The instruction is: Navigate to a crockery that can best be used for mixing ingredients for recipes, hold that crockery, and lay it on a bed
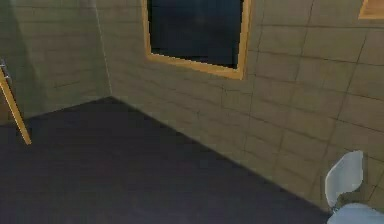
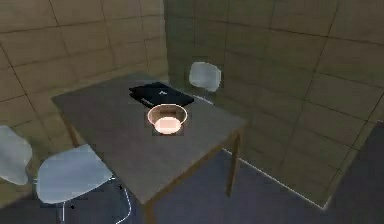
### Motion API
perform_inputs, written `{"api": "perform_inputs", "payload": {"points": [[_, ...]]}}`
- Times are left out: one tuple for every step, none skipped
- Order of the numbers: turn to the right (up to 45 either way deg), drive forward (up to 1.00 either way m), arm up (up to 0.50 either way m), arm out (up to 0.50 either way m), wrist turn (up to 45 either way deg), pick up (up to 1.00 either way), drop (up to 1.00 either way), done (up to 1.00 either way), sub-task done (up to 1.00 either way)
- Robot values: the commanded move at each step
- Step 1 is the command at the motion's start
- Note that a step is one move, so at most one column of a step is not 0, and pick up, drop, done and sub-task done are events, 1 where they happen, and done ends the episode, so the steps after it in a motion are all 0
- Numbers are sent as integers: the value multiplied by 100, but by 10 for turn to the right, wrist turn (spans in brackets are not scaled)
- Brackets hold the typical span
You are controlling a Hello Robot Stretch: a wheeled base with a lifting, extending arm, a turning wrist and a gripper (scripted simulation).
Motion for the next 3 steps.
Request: {"api": "perform_inputs", "payload": {"points": [[450, 0, 0, 0, 0, 0, 0, 0, 0], [450, 0, 0, 0, 0, 0, 0, 0, 0], [270, 0, 0, 0, 0, 0, 0, 0, 0]]}}
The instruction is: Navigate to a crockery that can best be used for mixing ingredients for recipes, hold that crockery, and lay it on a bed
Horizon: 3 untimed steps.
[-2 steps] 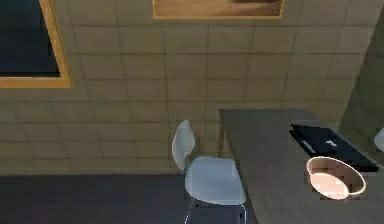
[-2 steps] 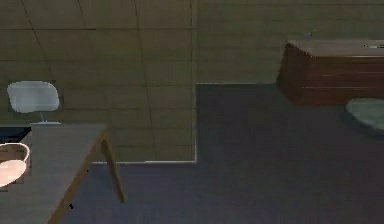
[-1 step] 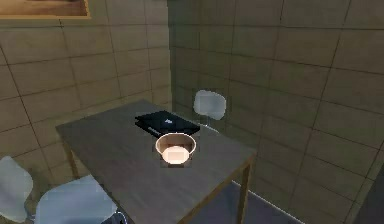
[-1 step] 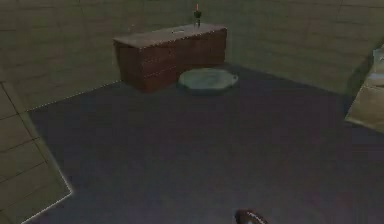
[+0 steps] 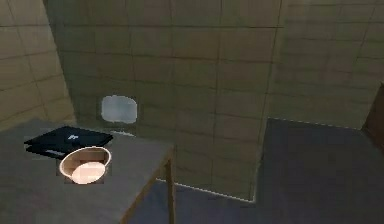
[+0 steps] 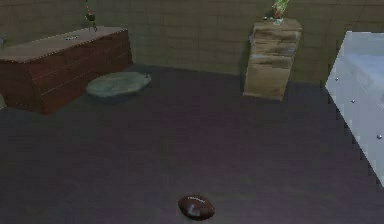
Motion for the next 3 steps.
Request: {"api": "perform_inputs", "payload": {"points": [[30, 0, 0, 0, 0, 0, 0, 0, 0], [390, 0, 0, 0, 0, 0, 0, 0, 0], [0, 30, 0, 0, 0, 0, 0, 0, 0]]}}
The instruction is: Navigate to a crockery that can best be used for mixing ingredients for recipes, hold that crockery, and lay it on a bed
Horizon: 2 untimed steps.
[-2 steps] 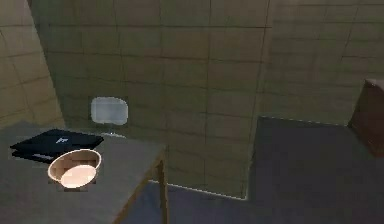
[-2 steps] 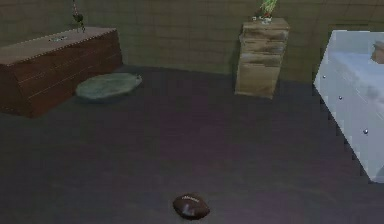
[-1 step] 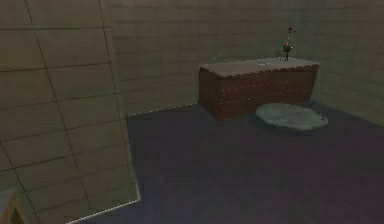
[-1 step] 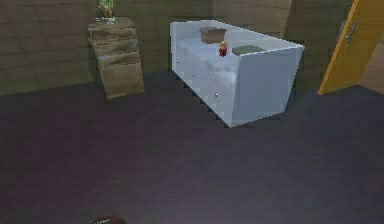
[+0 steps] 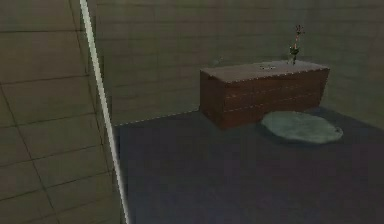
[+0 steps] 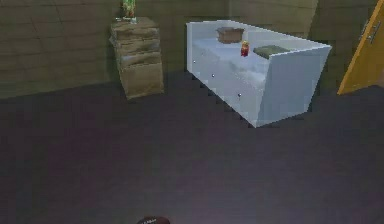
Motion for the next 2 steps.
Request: {"api": "perform_inputs", "payload": {"points": [[-270, 0, 0, 0, 0, 0, 0, 0, 0], [0, 60, 0, 0, 0, 0, 0, 0, 0]]}}
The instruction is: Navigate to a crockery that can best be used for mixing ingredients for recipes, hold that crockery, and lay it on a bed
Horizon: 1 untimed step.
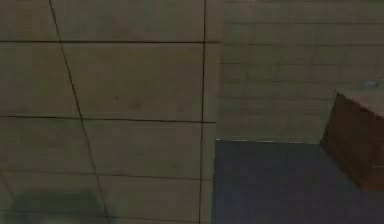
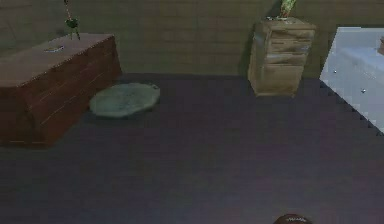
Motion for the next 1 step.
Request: {"api": "perform_inputs", "payload": {"points": [[450, 0, 0, 0, 0, 0, 0, 0, 0]]}}
